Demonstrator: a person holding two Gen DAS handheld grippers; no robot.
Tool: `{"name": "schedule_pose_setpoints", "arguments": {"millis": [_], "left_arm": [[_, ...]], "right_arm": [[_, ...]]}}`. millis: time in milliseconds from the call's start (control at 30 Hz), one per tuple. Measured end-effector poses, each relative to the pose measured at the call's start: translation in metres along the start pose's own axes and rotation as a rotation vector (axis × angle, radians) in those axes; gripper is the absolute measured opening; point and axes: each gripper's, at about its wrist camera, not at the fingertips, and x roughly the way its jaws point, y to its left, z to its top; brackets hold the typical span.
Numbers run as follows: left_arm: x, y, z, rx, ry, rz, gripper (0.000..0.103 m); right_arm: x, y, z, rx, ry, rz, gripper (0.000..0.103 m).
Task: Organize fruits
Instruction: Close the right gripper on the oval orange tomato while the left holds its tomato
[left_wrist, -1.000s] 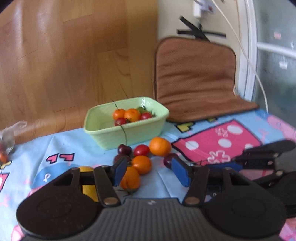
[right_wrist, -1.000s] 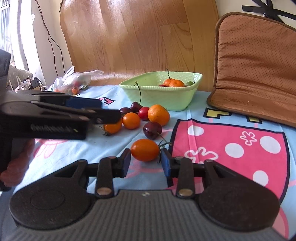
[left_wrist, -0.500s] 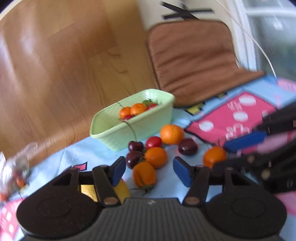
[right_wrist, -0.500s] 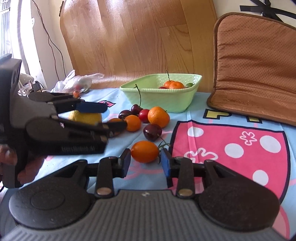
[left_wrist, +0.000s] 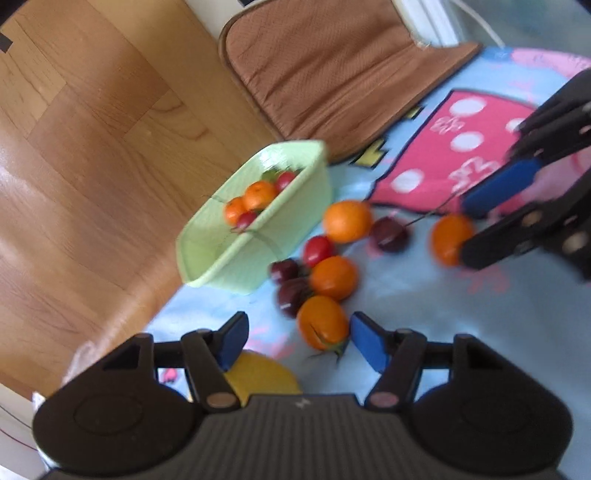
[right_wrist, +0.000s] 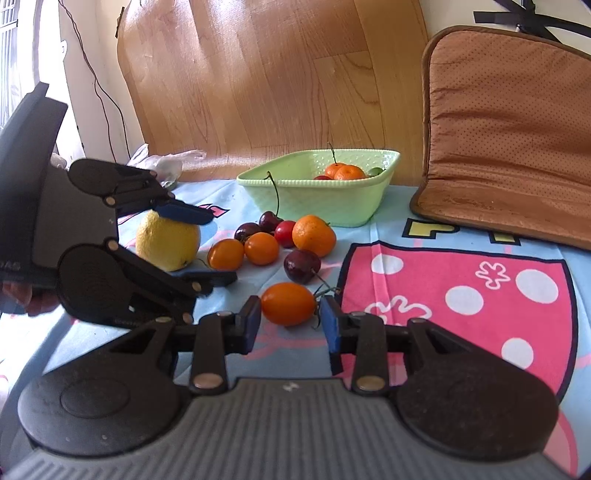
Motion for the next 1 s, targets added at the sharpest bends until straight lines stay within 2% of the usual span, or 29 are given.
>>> {"name": "schedule_pose_setpoints", "arguments": {"millis": [67,133,233,300,367,467,667,800,900,1000], "left_arm": [[0.006,0.016,-0.002,-0.036,0.01,0.0,0.062],[0.005,0.034,-0.002,-0.125,-0.019,-0.009,0.057],[-0.011,0.051,-0.004,-0.26,-0.092,-0.089,0.058],[-0.017,0.045,-0.008,-0.265,-0.118,-0.104,0.058],[-0.013,0.034,-0.01,-0.254,-0.099,-0.1,0.059],[-0.004,0.027,-0.009,-0.244,-0.101,-0.051,0.06],[0.003,0.019,0.003,-0.219,-0.039,0.021,0.06],[-0.031,0.003,-0.009,-0.187,-0.134,-0.001,0.061],[-0.04,0.001,-0.021,-0.265,-0.127,-0.077,0.064],[-0.031,0.005,-0.028,-0.36,-0.097,-0.07,0.064]], "right_arm": [[0.0,0.0,0.0,-0.001,0.001,0.001,0.039],[0.0,0.0,0.0,0.0,0.003,0.003,0.039],[0.0,0.0,0.0,0.005,0.004,0.004,0.039],[0.0,0.0,0.0,0.008,0.007,0.006,0.039],[0.0,0.0,0.0,0.01,0.008,0.007,0.039],[0.001,0.0,0.0,0.01,0.01,0.008,0.039],[0.001,-0.001,0.0,0.02,0.008,0.009,0.039],[0.001,-0.001,0.0,0.021,0.008,0.017,0.039],[0.001,-0.001,0.0,0.022,0.01,0.02,0.039],[0.001,-0.001,0.0,0.025,0.011,0.02,0.039]]}}
